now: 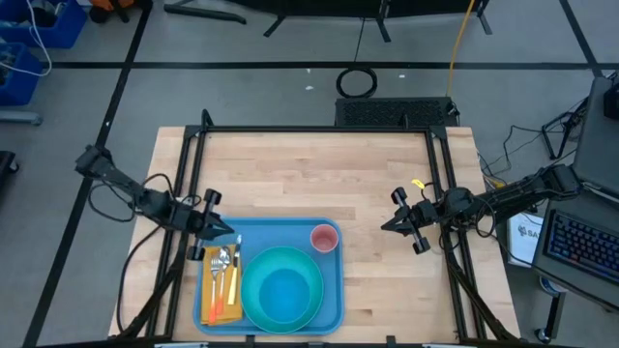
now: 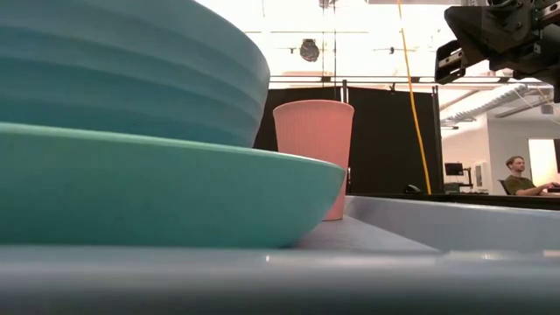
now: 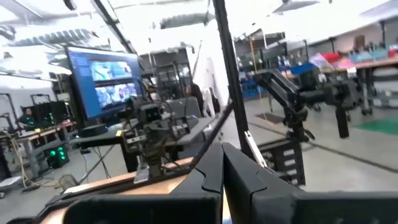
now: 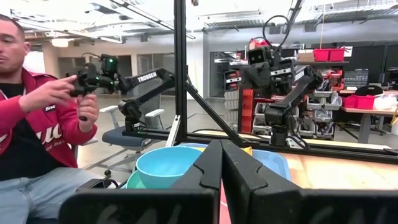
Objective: Set up tray
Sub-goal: Return to Home Position
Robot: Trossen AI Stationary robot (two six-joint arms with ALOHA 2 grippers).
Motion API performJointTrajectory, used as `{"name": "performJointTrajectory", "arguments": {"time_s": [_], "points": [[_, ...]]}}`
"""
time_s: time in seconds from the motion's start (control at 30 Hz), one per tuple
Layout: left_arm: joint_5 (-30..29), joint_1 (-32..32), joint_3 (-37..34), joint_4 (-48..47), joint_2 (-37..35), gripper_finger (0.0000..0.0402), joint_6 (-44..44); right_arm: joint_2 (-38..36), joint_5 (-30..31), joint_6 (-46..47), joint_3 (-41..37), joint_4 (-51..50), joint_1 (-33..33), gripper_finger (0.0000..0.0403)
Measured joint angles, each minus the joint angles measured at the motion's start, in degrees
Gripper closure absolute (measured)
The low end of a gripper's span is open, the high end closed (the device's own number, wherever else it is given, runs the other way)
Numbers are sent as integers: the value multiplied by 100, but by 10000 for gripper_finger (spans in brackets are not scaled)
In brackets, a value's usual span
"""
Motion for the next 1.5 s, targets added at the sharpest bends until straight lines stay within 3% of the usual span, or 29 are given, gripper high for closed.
{"name": "performJointTrajectory", "arguments": {"time_s": [0.2, 0.5, 0.73, 0.97, 1.5], "points": [[-538, -11, -304, -139, -602, 369, -62, 0, 0, -1, -4, -2, -1, 403], [-614, -13, -340, -1185, -1046, 341, -111, 0, 0, 1, -4, -3, -1, 403], [-956, -13, -340, -1300, -1064, 340, -14, 0, 0, -1, -4, -1, -1, 403], [-941, -11, -340, -1479, -1020, 341, 424, 0, 0, 1, -2, -3, 0, 403], [-932, -12, -337, -1466, -1020, 341, 430, 2, 0, 0, -2, -3, 1, 403]]}}
